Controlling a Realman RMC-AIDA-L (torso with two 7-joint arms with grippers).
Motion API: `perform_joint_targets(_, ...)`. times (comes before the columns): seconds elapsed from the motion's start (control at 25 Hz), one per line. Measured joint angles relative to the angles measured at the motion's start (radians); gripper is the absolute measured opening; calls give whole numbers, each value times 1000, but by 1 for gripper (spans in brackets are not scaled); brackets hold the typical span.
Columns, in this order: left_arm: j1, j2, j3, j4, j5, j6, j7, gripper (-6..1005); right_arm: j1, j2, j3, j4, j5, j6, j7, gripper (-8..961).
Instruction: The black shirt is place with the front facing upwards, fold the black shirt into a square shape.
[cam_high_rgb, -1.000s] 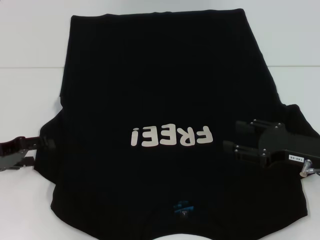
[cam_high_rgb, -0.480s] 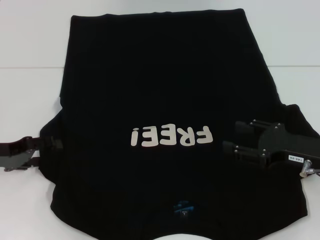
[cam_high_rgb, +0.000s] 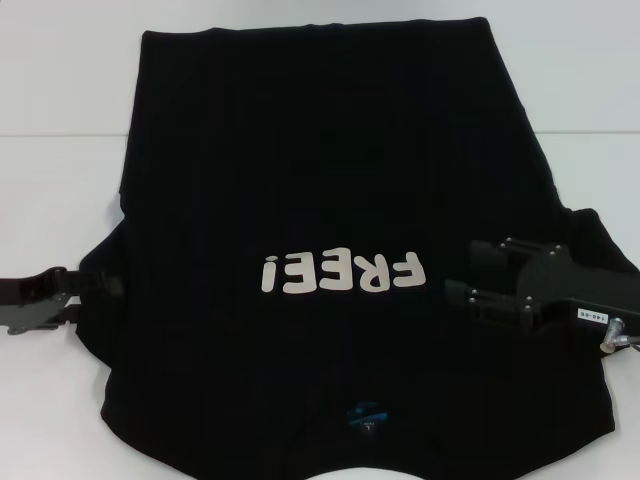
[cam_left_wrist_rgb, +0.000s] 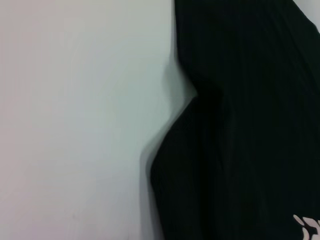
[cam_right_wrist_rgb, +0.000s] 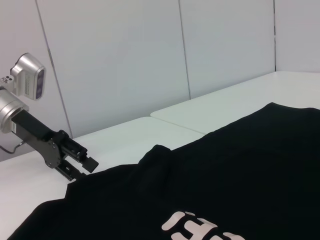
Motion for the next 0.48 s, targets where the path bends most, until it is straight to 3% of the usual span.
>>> perform_joint_targets(0.24,-5,-2,57,13,4,-25,4,739,0,0,0,-1,1,-1,0,740)
perform_joint_targets(0.48,-6,-5,75,13,4,-42,-2,466,3,0,0,-1,1,-5,0,740)
